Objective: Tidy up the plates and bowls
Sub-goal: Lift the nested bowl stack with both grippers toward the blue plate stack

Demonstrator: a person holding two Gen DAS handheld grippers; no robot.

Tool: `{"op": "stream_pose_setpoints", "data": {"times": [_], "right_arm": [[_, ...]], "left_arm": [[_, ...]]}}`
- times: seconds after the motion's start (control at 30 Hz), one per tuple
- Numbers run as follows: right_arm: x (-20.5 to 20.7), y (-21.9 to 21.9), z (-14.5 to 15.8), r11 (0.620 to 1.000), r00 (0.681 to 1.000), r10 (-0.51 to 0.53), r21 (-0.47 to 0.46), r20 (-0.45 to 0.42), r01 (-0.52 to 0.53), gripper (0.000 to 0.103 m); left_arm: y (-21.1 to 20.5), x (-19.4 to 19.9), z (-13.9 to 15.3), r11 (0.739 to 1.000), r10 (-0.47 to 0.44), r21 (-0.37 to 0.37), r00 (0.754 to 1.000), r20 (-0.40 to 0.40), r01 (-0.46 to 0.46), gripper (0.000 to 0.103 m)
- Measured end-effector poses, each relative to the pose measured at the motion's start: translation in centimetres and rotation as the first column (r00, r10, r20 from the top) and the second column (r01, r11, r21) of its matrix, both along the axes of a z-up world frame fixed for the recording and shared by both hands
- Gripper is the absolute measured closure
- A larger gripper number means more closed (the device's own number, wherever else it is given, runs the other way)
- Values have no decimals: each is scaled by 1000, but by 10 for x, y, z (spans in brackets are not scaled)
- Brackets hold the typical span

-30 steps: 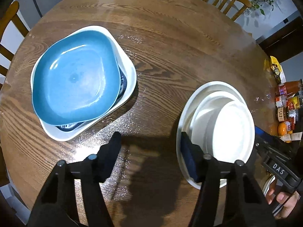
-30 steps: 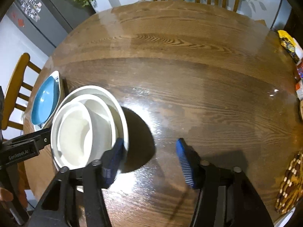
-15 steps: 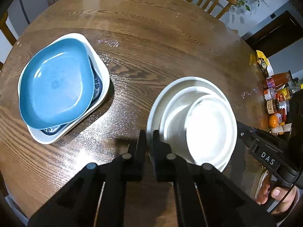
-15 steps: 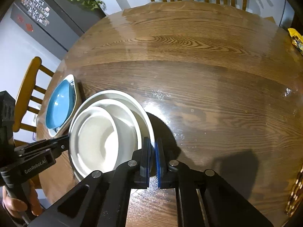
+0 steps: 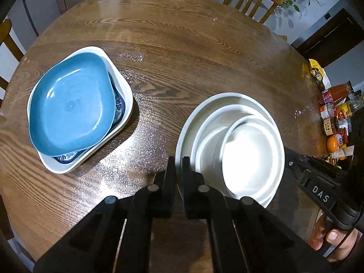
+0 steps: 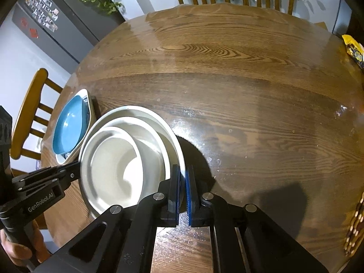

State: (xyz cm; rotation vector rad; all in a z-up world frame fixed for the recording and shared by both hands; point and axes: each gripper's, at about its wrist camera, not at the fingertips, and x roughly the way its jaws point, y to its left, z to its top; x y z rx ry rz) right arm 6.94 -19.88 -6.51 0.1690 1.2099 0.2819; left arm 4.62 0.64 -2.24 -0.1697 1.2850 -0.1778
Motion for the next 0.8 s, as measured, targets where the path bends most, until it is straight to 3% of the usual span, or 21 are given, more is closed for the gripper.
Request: {"op": "stream_pose_setpoints", "data": {"times": [0.8], "right_arm": [[-7,-2,14,1000,999,3,-10,34,-3,97]], "left_arm": [[-4,-7,11,1000,-9,20,999,31,9,103]]}}
